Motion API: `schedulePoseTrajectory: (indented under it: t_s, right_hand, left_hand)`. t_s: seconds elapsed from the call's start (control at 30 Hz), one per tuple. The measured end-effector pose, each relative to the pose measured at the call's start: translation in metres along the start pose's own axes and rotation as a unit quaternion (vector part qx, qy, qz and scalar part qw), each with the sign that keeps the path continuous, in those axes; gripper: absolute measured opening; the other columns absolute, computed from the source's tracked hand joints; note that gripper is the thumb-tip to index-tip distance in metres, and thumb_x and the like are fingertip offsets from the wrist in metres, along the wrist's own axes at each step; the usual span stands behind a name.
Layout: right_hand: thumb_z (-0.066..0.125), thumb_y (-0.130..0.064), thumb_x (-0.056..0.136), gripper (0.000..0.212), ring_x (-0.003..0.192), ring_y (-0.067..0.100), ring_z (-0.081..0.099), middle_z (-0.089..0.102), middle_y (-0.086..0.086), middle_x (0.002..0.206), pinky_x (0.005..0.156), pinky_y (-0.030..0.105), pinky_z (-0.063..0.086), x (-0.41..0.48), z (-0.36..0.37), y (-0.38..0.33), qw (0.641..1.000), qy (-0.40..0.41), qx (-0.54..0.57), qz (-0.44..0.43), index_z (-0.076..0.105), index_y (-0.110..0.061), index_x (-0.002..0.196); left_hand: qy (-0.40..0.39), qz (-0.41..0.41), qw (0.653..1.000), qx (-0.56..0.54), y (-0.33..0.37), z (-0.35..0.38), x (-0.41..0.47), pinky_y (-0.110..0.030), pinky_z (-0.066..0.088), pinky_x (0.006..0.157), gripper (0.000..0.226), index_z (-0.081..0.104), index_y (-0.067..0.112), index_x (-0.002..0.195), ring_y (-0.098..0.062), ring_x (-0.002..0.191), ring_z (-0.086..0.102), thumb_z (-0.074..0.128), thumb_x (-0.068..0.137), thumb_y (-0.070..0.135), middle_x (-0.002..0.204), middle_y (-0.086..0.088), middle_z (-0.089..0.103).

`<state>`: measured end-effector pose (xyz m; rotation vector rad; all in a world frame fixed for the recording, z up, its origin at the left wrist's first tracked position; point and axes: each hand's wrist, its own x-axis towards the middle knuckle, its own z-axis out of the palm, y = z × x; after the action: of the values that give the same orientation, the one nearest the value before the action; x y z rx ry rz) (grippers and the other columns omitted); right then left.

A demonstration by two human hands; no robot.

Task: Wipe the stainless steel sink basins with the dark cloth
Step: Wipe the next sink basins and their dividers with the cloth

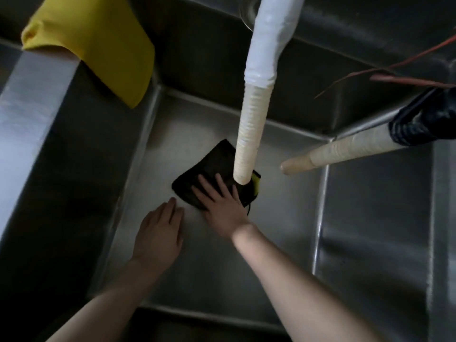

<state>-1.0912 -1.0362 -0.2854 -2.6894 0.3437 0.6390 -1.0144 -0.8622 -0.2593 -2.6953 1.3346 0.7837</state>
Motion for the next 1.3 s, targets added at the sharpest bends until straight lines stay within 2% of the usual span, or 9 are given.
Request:
schedulePoseTrajectory:
  t_s: [0.13,0.27,0.6,0.77,0.9,1.0,1.03,1.13,1.3]
  right_hand:
    - [0.044,-0.027,0.095,0.059,0.148,0.019,0.005,0.007,-0.011,0.160,0.118,0.047,0.010,-0.031,0.000,0.040,0.996,0.051,0.040,0.053,0.022,-0.033,0.150]
    - [0.043,-0.023,0.097,0.058,0.145,0.011,0.014,0.010,-0.007,0.160,0.117,0.031,0.004,-0.059,-0.008,0.067,0.968,0.117,0.122,0.185,0.021,-0.026,0.152]
    - [0.039,-0.021,0.096,0.055,0.145,0.029,0.019,0.017,0.008,0.158,0.116,0.046,0.024,-0.107,0.007,0.080,0.957,0.082,0.095,0.262,0.028,-0.017,0.149]
    - [0.033,-0.035,0.100,0.057,0.148,0.020,-0.001,0.000,-0.002,0.161,0.117,0.047,0.004,-0.029,-0.016,0.078,0.934,0.108,0.126,0.317,0.010,-0.027,0.152]
    - [0.022,-0.042,0.096,0.060,0.147,0.029,0.001,0.002,0.002,0.161,0.116,0.049,-0.002,0.047,-0.040,0.071,0.938,0.152,0.113,0.290,0.016,-0.024,0.153]
    - [0.037,-0.026,0.102,0.053,0.146,0.020,-0.001,0.008,-0.005,0.158,0.103,0.012,-0.028,0.083,-0.056,0.035,0.949,0.149,0.172,0.216,0.021,-0.019,0.152]
    - [0.038,-0.028,0.102,0.055,0.145,0.020,-0.002,0.005,-0.004,0.159,0.104,0.015,-0.028,0.092,-0.061,0.020,0.955,0.162,0.150,0.200,0.018,-0.022,0.153]
    - [0.039,-0.039,0.097,0.061,0.147,0.030,-0.007,-0.005,-0.006,0.161,0.113,0.058,-0.004,0.104,-0.054,-0.025,0.986,0.117,0.017,0.121,0.012,-0.036,0.151]
    - [0.041,-0.036,0.096,0.059,0.147,0.027,-0.006,-0.002,-0.010,0.161,0.114,0.059,-0.002,0.059,-0.011,-0.062,0.997,0.051,-0.022,-0.044,0.016,-0.041,0.149]
  left_hand:
    - [-0.016,0.006,1.000,0.007,0.004,-0.001,0.000,-0.050,0.052,0.086,0.066,0.063,0.004,0.119,-0.040,0.109,0.061,0.080,0.057,0.019,0.130,-0.021,0.057]
    - [-0.023,0.012,1.000,0.004,0.004,-0.002,0.004,-0.050,0.051,0.088,0.066,0.061,0.005,0.120,-0.040,0.110,0.060,0.080,0.058,0.017,0.130,-0.022,0.056]
    - [-0.011,0.012,1.000,-0.007,0.006,-0.003,0.009,-0.050,0.050,0.091,0.063,0.062,0.005,0.119,-0.040,0.108,0.058,0.079,0.059,0.016,0.125,-0.022,0.056]
    - [0.017,0.032,0.999,-0.002,-0.004,-0.004,0.013,-0.050,0.047,0.096,0.062,0.063,0.008,0.118,-0.037,0.101,0.057,0.078,0.059,0.019,0.121,-0.016,0.058]
    - [0.025,0.024,0.999,-0.021,-0.022,-0.005,0.014,-0.049,0.045,0.100,0.063,0.061,0.010,0.122,-0.035,0.108,0.059,0.076,0.061,0.019,0.131,-0.015,0.055]
    - [0.034,0.015,0.999,-0.024,-0.030,-0.008,0.015,-0.049,0.047,0.098,0.066,0.063,0.009,0.119,-0.036,0.110,0.059,0.079,0.055,0.017,0.134,-0.016,0.055]
    - [0.039,0.014,0.999,-0.023,-0.032,-0.007,0.015,-0.048,0.045,0.100,0.066,0.064,0.009,0.119,-0.036,0.111,0.059,0.079,0.055,0.018,0.134,-0.016,0.054]
    - [0.069,-0.005,0.997,-0.018,-0.040,-0.002,0.015,-0.046,0.035,0.098,0.058,0.064,0.008,0.119,-0.038,0.112,0.058,0.068,0.063,0.023,0.133,-0.018,0.056]
    - [0.071,-0.014,0.996,-0.051,-0.036,-0.008,0.003,-0.043,0.046,0.079,0.047,0.063,0.010,0.113,-0.033,0.093,0.062,0.040,0.077,0.029,0.108,-0.012,0.064]
